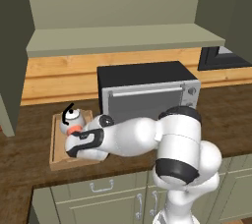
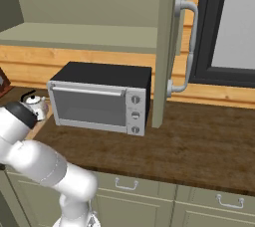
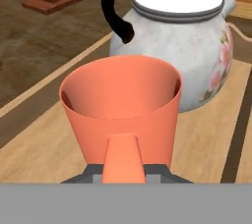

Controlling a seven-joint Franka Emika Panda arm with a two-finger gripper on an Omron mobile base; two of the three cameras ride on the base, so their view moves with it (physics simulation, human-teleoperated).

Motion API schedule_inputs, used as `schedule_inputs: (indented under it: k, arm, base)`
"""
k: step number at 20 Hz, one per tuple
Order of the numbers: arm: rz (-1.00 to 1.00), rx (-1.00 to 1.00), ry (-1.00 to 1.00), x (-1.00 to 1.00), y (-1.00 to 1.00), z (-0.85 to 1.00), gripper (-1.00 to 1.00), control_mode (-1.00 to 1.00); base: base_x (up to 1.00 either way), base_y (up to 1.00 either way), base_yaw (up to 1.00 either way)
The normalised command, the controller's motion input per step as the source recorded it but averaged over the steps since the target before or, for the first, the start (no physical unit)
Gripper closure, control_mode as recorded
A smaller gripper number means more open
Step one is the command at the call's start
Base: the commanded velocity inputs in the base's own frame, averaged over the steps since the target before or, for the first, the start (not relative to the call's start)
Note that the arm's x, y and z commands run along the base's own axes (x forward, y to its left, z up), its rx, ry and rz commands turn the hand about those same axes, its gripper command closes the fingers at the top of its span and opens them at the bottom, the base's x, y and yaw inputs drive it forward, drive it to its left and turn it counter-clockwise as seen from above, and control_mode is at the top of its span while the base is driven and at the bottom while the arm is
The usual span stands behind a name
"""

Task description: Pick the kettle from the counter and place it on the tray. Then pick the mug from the cabinet and place it on the tray. Then close the cabinet doors.

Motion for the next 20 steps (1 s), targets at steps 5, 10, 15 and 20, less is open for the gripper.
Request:
schedule_inputs:
  k: [5, 10, 15, 20]
  arm:
    - [-0.04, 0.0, 0.06, 0.07, 0.16, -0.17, 1.0, -1.0]
    - [-0.01, 0.0, 0.1, -0.04, 0.08, -0.17, 1.0, -1.0]
    - [-0.01, 0.0, 0.07, -0.22, 0.0, -0.1, 1.0, -1.0]
    - [-0.02, 0.0, 0.11, -0.21, 0.0, -0.05, 1.0, -1.0]
  base:
    - [0.0, 0.0, 0.0]
    - [0.0, 0.0, 0.0]
    - [0.0, 0.0, 0.0]
    - [0.0, 0.0, 0.0]
